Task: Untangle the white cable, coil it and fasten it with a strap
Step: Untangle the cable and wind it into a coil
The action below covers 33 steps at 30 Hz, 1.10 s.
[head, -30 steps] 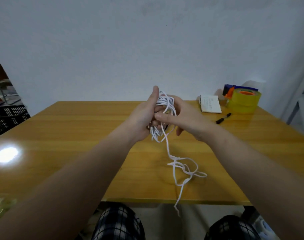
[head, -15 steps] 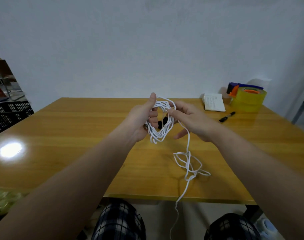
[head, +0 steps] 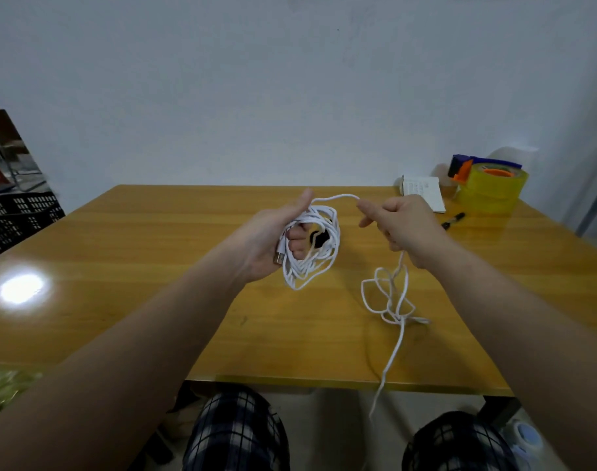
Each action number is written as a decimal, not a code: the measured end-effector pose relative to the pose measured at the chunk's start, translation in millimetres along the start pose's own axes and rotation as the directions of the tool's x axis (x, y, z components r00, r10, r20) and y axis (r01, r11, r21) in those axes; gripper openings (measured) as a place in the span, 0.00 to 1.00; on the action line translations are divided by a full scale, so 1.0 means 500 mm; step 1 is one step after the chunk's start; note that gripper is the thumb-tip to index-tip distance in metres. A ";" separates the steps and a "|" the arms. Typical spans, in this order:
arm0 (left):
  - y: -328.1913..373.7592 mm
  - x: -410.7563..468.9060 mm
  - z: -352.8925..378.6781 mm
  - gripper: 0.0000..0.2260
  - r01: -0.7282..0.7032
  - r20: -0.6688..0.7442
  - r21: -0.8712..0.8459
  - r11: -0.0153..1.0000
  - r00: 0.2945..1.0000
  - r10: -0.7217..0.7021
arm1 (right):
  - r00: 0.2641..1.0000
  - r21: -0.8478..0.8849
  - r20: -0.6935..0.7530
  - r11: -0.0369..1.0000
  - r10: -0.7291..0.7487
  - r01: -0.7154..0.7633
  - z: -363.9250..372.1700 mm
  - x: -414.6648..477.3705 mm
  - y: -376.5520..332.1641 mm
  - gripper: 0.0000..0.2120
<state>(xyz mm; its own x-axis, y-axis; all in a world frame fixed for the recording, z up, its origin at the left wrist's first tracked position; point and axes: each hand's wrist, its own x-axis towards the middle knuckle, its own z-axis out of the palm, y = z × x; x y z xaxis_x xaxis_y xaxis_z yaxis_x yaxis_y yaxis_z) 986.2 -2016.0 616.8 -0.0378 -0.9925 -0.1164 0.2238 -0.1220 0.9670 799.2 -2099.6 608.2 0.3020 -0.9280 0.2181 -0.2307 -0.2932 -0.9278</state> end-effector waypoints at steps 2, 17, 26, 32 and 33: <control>-0.007 -0.005 0.007 0.18 0.011 0.020 -0.046 0.999 1.000 -0.010 | 0.994 0.123 0.030 0.987 0.104 -0.107 0.009 0.003 0.009 0.18; 0.036 -0.008 0.012 0.08 -0.276 -0.124 -0.387 0.880 0.961 0.247 | 0.952 -0.122 0.225 0.963 -0.208 0.239 0.082 -0.030 0.076 0.04; 0.010 0.017 0.032 0.21 -0.212 -0.063 -0.304 0.929 0.977 0.203 | 0.959 -0.860 0.256 0.424 -0.125 0.285 0.114 -0.047 0.079 0.23; 0.062 0.086 -0.063 0.12 -0.499 -0.534 -0.395 0.772 0.808 0.249 | 0.842 -0.770 0.539 0.400 -0.010 0.497 0.104 -0.092 0.077 0.28; 0.062 0.087 -0.088 0.11 -0.521 -0.597 -0.334 0.786 0.762 0.251 | 0.862 -0.762 0.503 0.439 -0.060 0.476 0.088 -0.095 0.081 0.24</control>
<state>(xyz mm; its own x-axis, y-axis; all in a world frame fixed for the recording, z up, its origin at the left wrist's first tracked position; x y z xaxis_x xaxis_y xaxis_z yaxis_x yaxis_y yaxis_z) 1034.5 -2063.4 631.9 0.6088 -0.7931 0.0189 0.5206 0.4174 0.7448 815.9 -2057.2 546.8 0.7397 -0.6666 0.0917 -0.6627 -0.7453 -0.0731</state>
